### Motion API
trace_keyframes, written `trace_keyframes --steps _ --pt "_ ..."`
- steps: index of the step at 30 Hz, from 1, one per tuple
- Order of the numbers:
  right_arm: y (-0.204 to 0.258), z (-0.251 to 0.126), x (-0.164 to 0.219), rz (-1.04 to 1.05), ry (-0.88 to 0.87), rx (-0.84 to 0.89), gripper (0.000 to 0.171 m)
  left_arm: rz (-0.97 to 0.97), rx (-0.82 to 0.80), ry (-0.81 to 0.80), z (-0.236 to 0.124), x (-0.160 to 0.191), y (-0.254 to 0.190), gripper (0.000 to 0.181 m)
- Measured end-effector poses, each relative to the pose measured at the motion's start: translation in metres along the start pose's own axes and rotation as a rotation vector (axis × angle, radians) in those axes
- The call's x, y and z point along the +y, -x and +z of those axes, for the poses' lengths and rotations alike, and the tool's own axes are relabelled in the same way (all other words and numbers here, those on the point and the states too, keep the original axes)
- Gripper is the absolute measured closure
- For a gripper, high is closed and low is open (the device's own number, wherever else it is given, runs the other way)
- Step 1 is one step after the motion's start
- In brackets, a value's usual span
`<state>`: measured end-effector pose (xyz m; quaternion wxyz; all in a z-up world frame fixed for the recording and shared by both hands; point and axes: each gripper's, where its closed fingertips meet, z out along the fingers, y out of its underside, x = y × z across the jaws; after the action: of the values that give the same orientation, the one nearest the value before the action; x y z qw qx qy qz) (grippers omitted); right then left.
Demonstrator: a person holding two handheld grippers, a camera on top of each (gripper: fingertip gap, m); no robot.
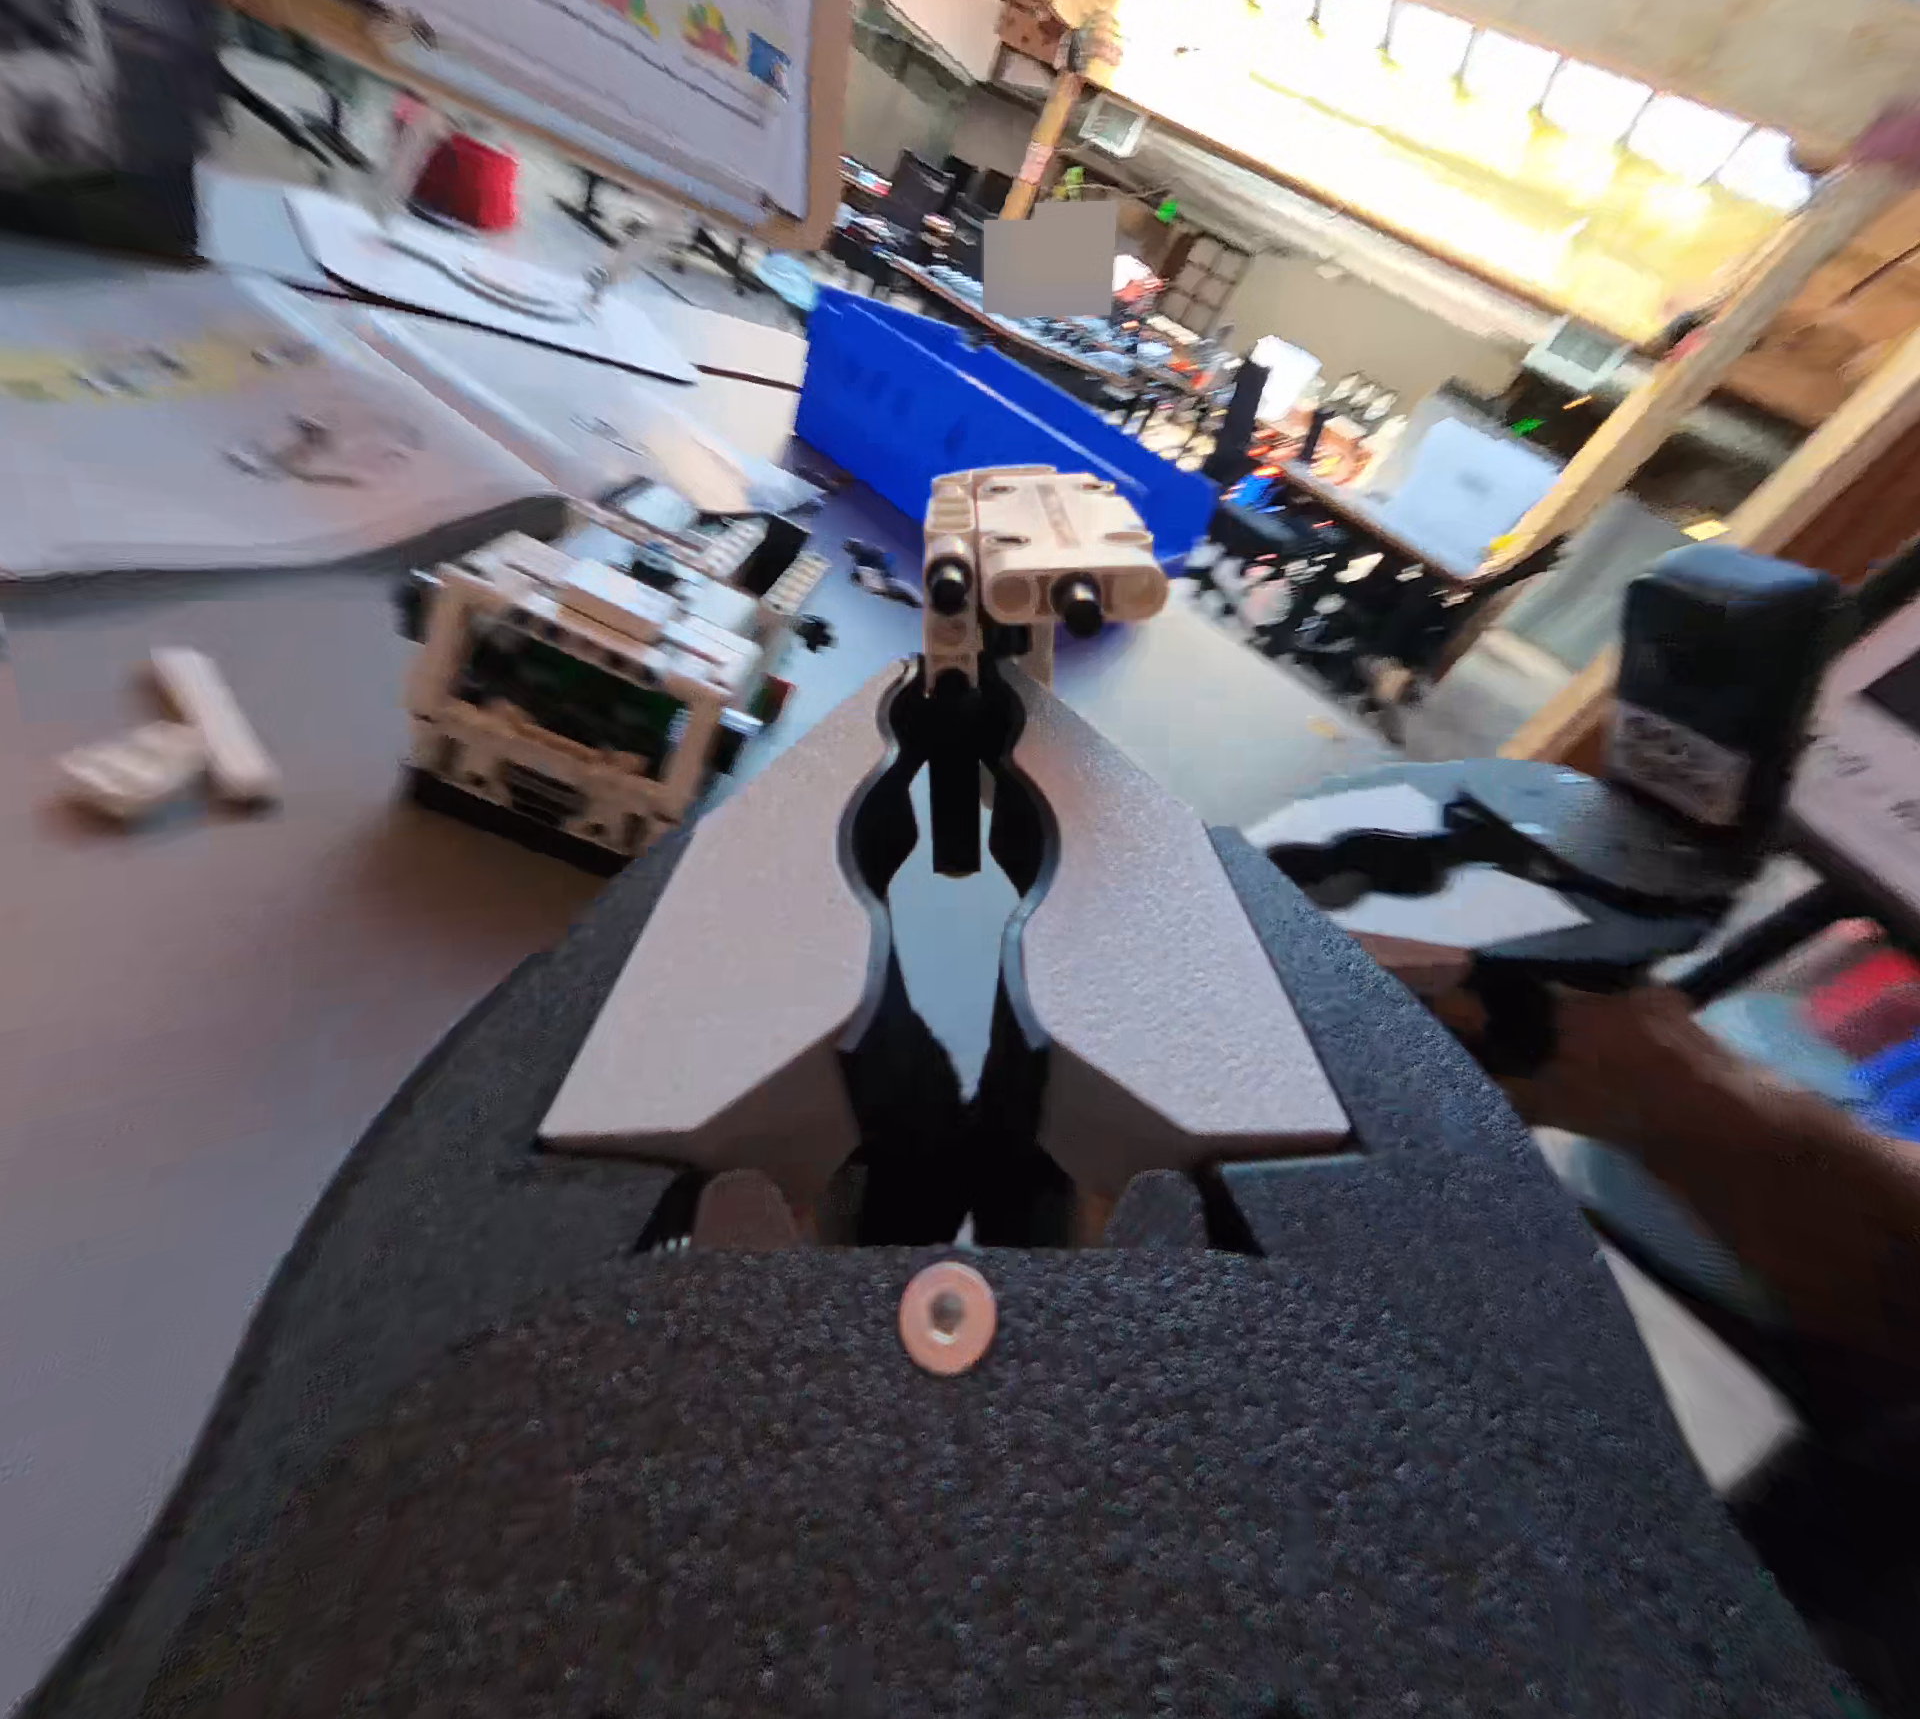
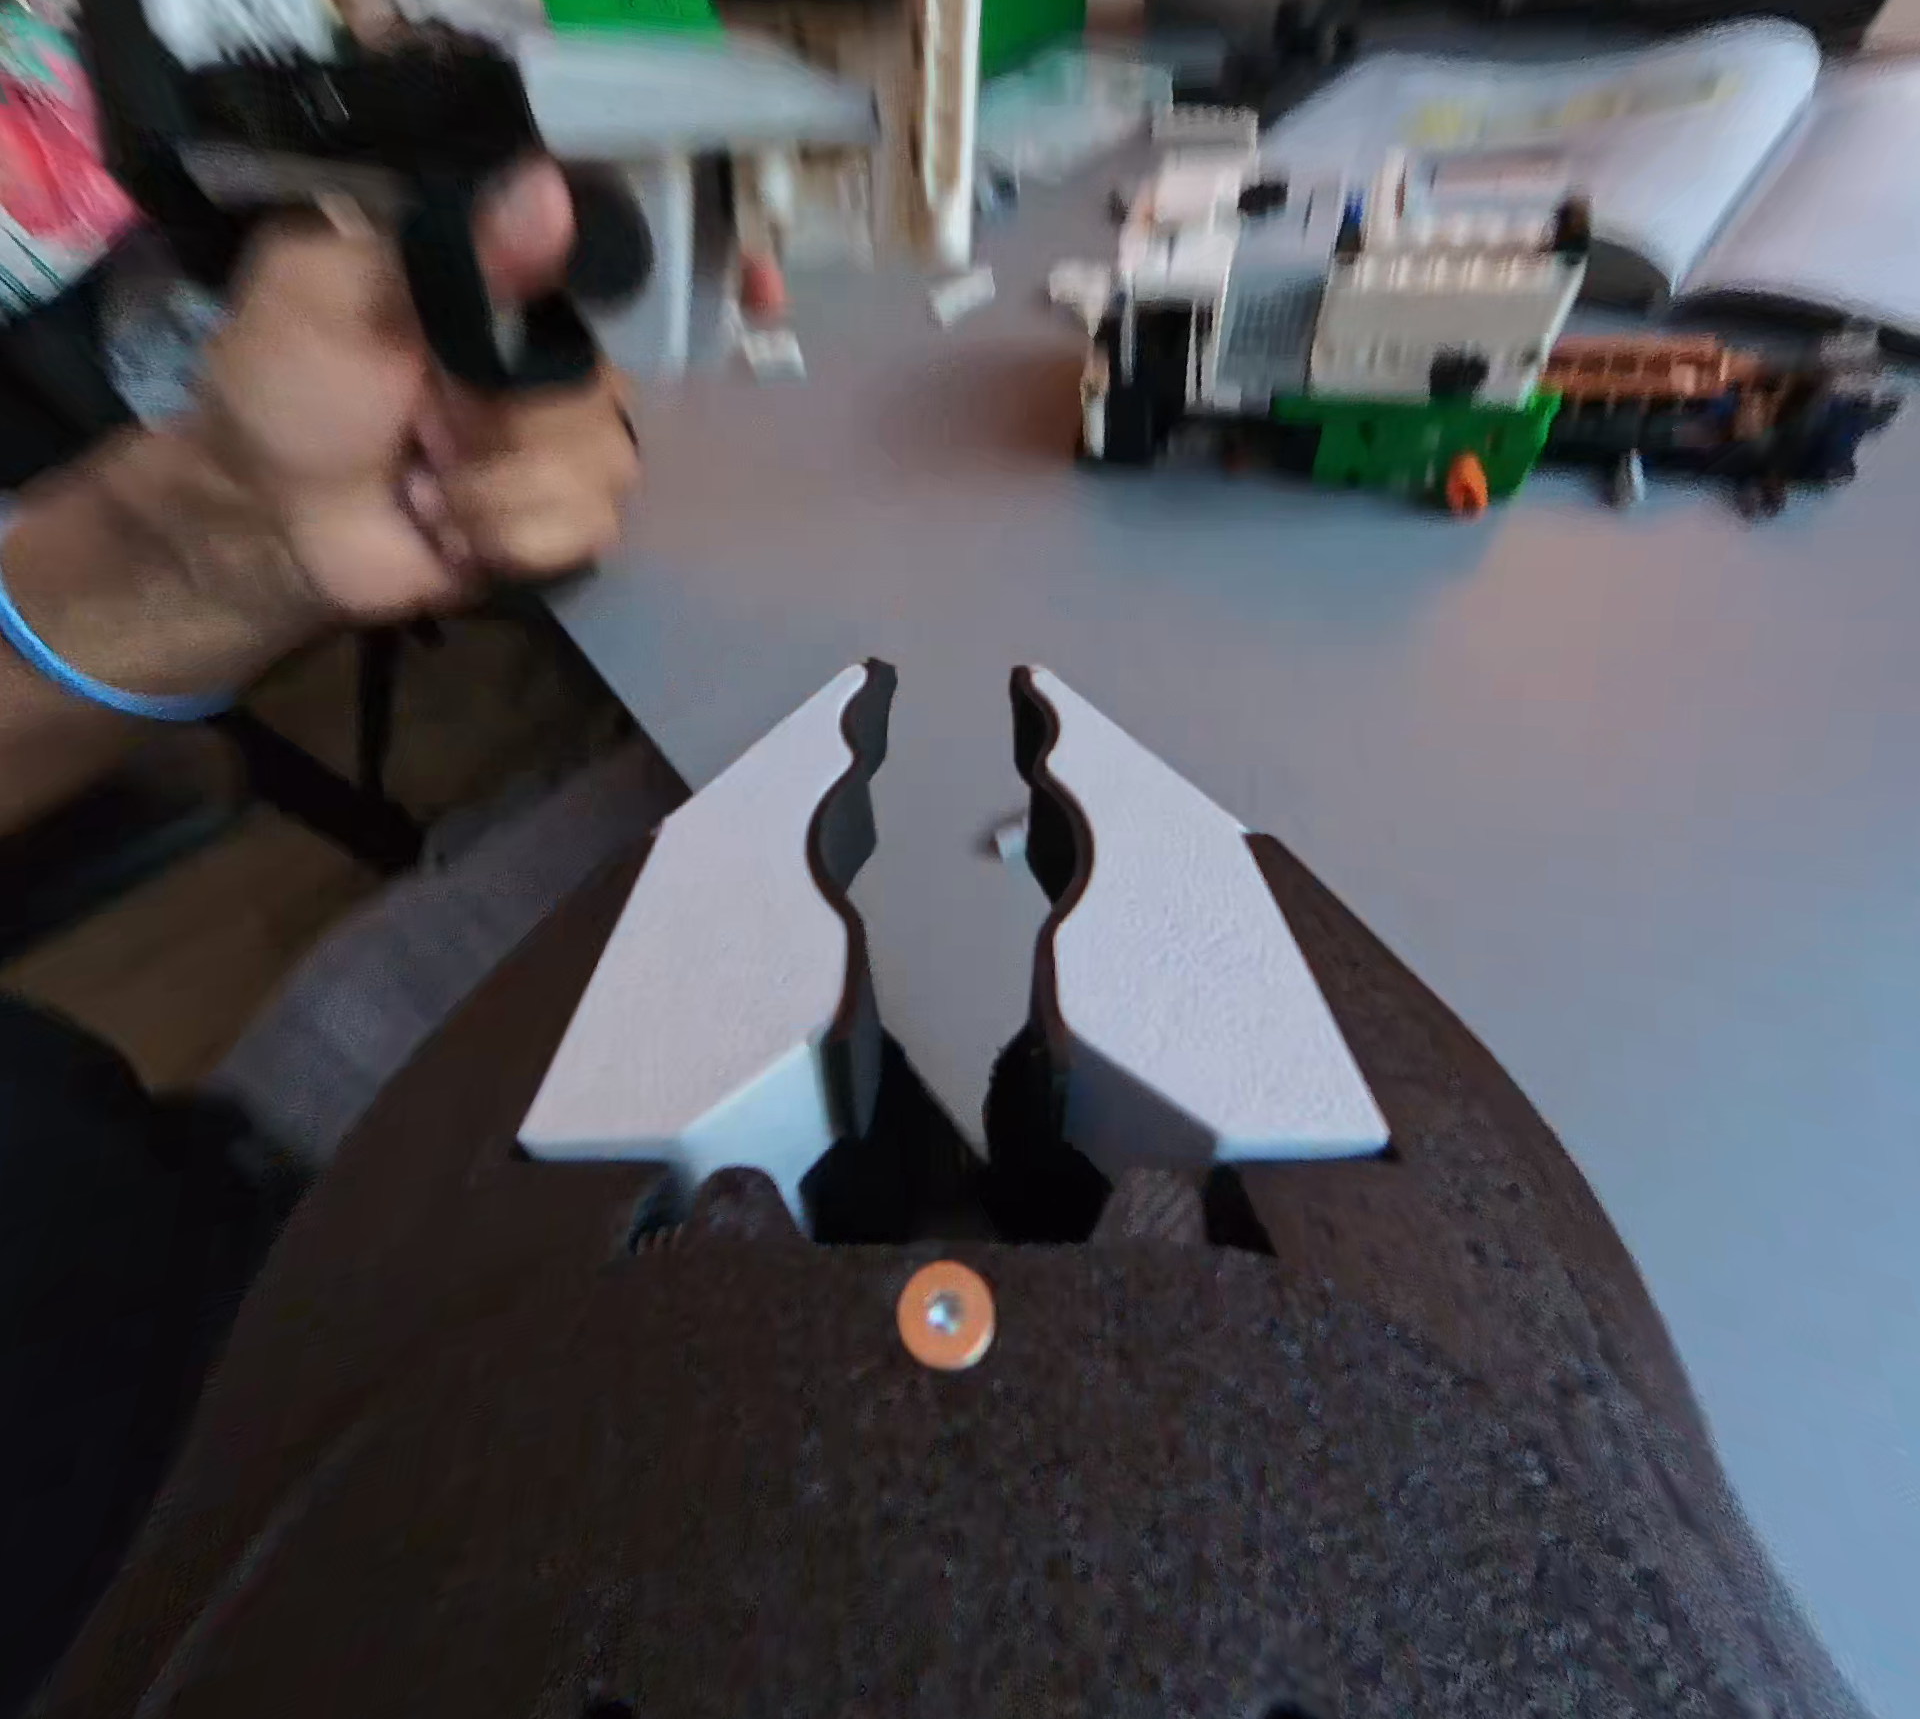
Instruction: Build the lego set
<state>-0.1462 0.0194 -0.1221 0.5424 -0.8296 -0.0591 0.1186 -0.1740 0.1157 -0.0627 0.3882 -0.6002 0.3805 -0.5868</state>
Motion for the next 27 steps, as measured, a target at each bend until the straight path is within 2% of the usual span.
trace_keyframes --steps 2,4,11,21,27 --pt "-0.005 -0.003 0.026 -0.016 0.116 0.077 0.144 0.156 -0.105 -0.007 -0.007 -0.007 0.017 0.174" --pt "-0.008 -0.004 0.035 -0.002 0.134 0.161 0.145 0.233 -0.165 -0.013 -0.010 -0.010 0.025 0.174" --pt "-0.013 0.007 0.053 -0.008 0.240 0.289 0.150 0.226 -0.135 -0.028 -0.010 -0.004 0.024 0.175" --pt "-0.022 0.023 0.047 -0.094 0.334 0.301 0.157 0.223 -0.069 -0.012 -0.008 0.002 0.011 0.175" --pt "-0.023 0.033 0.044 -0.130 0.359 0.218 0.162 0.231 -0.058 0.005 -0.006 0.004 0.009 0.174"
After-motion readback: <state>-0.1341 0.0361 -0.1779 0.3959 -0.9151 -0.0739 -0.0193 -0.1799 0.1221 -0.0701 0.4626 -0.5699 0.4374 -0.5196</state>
